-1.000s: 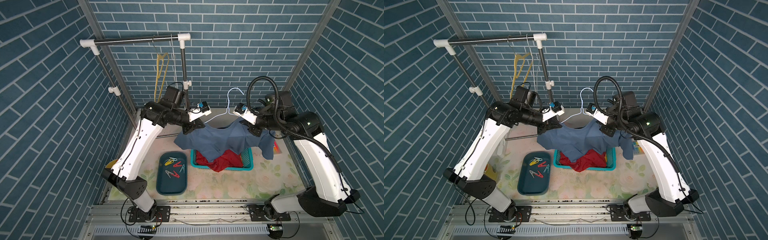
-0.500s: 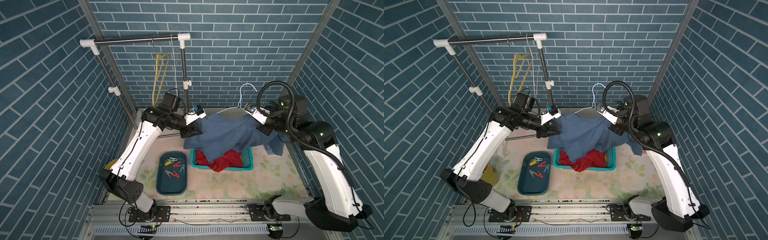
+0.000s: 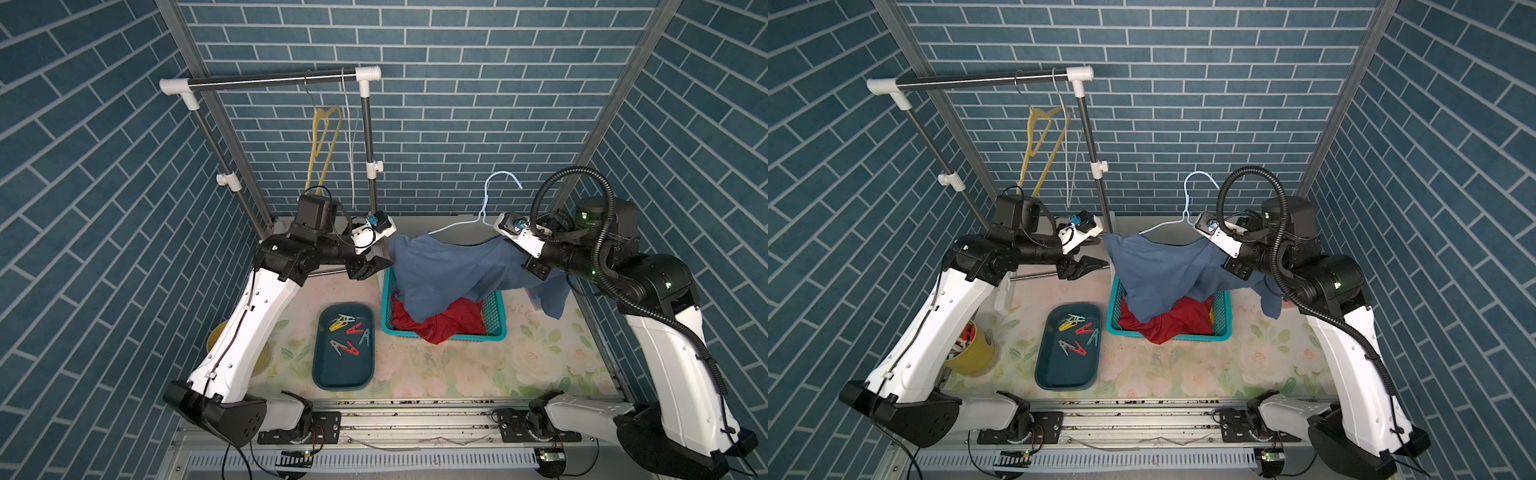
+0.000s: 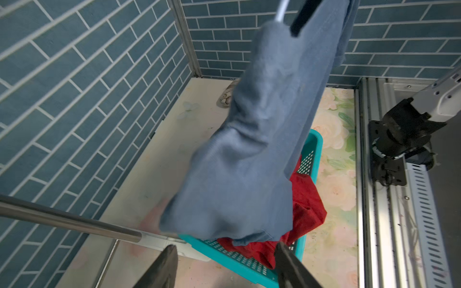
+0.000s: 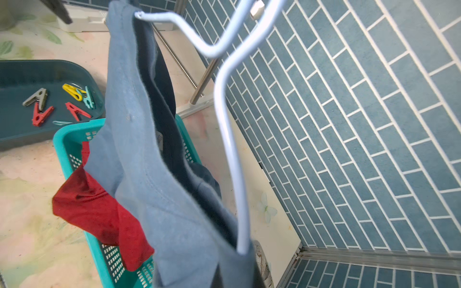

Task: Remove the clothespins securing t-shirts to the hanger
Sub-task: Remove the T-shirt from the hanger.

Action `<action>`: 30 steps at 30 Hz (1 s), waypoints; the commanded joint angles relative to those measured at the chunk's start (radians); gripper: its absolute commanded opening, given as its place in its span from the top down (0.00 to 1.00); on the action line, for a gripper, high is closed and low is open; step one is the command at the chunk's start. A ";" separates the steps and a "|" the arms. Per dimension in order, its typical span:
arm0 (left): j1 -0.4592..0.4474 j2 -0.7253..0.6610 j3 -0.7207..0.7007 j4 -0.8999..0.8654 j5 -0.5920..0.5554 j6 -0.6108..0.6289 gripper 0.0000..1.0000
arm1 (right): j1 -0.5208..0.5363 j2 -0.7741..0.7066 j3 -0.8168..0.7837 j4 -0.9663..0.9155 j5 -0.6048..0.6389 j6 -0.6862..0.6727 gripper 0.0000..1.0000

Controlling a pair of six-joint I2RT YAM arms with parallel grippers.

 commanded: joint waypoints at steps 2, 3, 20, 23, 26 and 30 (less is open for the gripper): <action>0.017 0.033 0.027 0.030 0.011 0.044 0.35 | -0.005 -0.024 0.036 -0.017 -0.092 0.011 1.00; 0.018 0.048 0.038 0.014 0.031 0.049 0.35 | -0.004 -0.026 0.037 -0.018 -0.097 0.010 1.00; 0.022 0.060 0.025 -0.114 0.049 0.068 0.99 | -0.005 -0.027 0.008 0.037 0.063 0.002 1.00; 0.023 0.039 0.014 -0.112 0.039 0.057 1.00 | -0.008 -0.017 0.003 0.043 0.128 -0.002 1.00; 0.027 0.025 0.005 -0.107 0.019 0.048 1.00 | -0.010 -0.013 0.003 0.042 0.168 0.001 1.00; 0.037 0.022 0.007 -0.102 -0.015 0.013 1.00 | -0.016 -0.023 -0.006 0.057 0.191 0.009 1.00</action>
